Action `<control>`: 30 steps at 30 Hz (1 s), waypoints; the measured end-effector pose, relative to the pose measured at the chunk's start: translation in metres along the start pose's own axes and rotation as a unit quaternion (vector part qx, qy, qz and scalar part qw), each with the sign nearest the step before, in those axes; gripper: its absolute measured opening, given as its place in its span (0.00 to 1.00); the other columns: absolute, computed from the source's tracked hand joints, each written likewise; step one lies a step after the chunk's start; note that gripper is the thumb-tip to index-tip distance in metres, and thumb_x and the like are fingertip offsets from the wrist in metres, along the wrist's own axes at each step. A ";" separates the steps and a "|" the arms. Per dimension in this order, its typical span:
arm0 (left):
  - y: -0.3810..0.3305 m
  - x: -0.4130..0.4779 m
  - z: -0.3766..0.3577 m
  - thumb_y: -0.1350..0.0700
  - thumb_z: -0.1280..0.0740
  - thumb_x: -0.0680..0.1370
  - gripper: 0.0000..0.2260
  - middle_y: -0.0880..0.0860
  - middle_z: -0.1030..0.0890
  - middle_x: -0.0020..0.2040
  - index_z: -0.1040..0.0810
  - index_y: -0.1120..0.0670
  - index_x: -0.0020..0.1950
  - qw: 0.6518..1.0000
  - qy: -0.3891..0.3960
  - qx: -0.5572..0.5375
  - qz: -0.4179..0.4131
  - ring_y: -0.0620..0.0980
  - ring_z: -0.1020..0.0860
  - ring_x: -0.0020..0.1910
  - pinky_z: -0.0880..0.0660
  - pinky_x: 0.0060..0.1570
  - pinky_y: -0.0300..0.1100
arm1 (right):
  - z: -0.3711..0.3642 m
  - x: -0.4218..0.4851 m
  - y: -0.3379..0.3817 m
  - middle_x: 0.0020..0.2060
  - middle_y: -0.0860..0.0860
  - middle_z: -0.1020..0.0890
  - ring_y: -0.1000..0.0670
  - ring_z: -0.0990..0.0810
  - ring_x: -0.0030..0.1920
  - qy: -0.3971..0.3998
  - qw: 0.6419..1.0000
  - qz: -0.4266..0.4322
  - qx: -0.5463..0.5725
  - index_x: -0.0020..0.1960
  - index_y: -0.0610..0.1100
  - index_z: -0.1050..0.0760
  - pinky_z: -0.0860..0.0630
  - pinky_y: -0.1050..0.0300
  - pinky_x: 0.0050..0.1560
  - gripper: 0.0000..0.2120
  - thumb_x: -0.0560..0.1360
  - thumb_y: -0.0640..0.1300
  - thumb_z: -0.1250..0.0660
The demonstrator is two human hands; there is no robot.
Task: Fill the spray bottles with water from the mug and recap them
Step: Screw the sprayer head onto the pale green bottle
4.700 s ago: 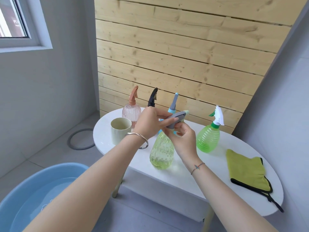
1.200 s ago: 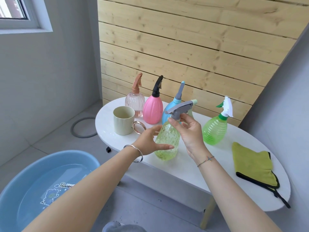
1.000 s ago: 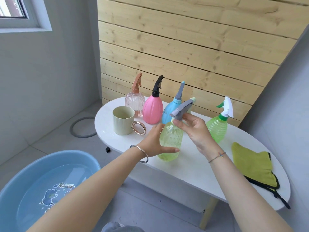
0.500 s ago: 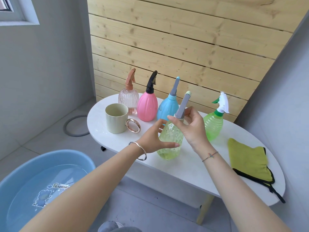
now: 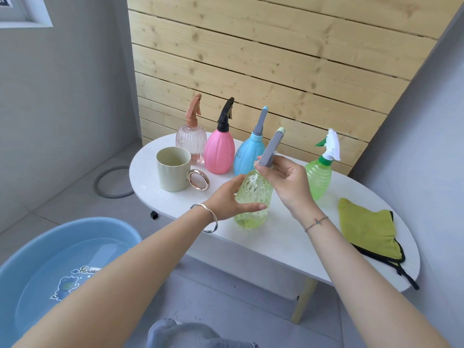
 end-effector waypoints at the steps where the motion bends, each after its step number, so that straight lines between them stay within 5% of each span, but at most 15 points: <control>1: 0.000 0.000 0.002 0.47 0.22 0.68 0.37 0.47 0.25 0.67 0.35 0.49 0.73 1.000 0.017 0.005 0.010 0.45 0.29 0.67 0.34 0.66 0.40 | 0.003 0.001 0.002 0.48 0.52 0.15 0.56 0.18 0.51 0.028 0.999 -0.014 0.005 0.50 0.48 0.20 0.24 0.62 0.55 0.08 0.73 0.39 0.28; 5: -0.002 -0.002 0.009 0.56 0.22 0.69 0.34 0.44 0.25 0.63 0.32 0.49 0.71 0.998 0.062 0.008 0.029 0.42 0.27 0.63 0.32 0.58 0.32 | 0.014 0.000 0.005 0.56 0.48 0.19 0.61 0.20 0.54 0.125 0.991 -0.045 -0.031 0.62 0.42 0.25 0.26 0.69 0.54 0.14 0.76 0.37 0.34; 8: -0.002 -0.004 0.006 0.56 0.21 0.68 0.33 0.45 0.23 0.61 0.31 0.49 0.70 0.999 0.035 0.003 0.019 0.43 0.26 0.61 0.30 0.60 0.36 | 0.010 -0.002 0.003 0.53 0.47 0.18 0.60 0.19 0.51 0.082 0.996 -0.036 -0.014 0.59 0.41 0.23 0.26 0.68 0.53 0.12 0.75 0.36 0.33; 12: -0.001 -0.005 0.003 0.54 0.21 0.67 0.33 0.46 0.21 0.61 0.30 0.48 0.69 1.000 0.017 0.004 0.011 0.44 0.25 0.61 0.29 0.60 0.38 | 0.003 -0.007 -0.003 0.47 0.55 0.15 0.56 0.17 0.52 0.029 0.999 -0.005 -0.035 0.50 0.51 0.21 0.24 0.60 0.57 0.09 0.73 0.40 0.29; 17: -0.003 -0.007 -0.003 0.52 0.20 0.66 0.33 0.44 0.22 0.57 0.29 0.48 0.68 1.000 -0.014 0.022 0.005 0.45 0.24 0.59 0.28 0.60 0.40 | 0.003 -0.008 0.002 0.46 0.57 0.16 0.58 0.18 0.51 -0.020 0.994 0.021 -0.106 0.50 0.49 0.21 0.23 0.59 0.58 0.10 0.70 0.42 0.25; 22: -0.003 -0.008 0.013 0.49 0.21 0.67 0.41 0.45 0.30 0.69 0.38 0.48 0.75 0.996 0.057 0.057 0.034 0.45 0.30 0.67 0.32 0.63 0.39 | 0.011 0.000 0.008 0.49 0.51 0.16 0.55 0.18 0.50 -0.017 0.986 0.019 -0.166 0.55 0.45 0.21 0.23 0.61 0.54 0.15 0.69 0.42 0.25; 25: -0.010 -0.001 0.033 0.41 0.26 0.70 0.41 0.44 0.34 0.71 0.42 0.48 0.77 0.992 0.062 0.079 0.072 0.46 0.32 0.70 0.33 0.67 0.41 | 0.029 0.010 0.016 0.49 0.51 0.17 0.61 0.20 0.49 -0.044 0.987 0.024 -0.152 0.55 0.44 0.23 0.27 0.74 0.48 0.12 0.72 0.41 0.27; 30: -0.038 0.032 0.047 0.41 0.42 0.80 0.32 0.53 0.37 0.76 0.46 0.54 0.79 0.995 -0.020 0.082 0.057 0.52 0.37 0.75 0.39 0.71 0.45 | 0.052 0.042 0.027 0.47 0.50 0.18 0.53 0.20 0.49 -0.056 0.980 0.040 -0.185 0.55 0.43 0.25 0.26 0.70 0.49 0.10 0.74 0.41 0.30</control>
Point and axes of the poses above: each hand's wrist, its own x-axis towards the middle knuckle, its own z-axis out of the back of the hand, y = z × x, the point moved 1 cm from there along x, towards the middle knuckle
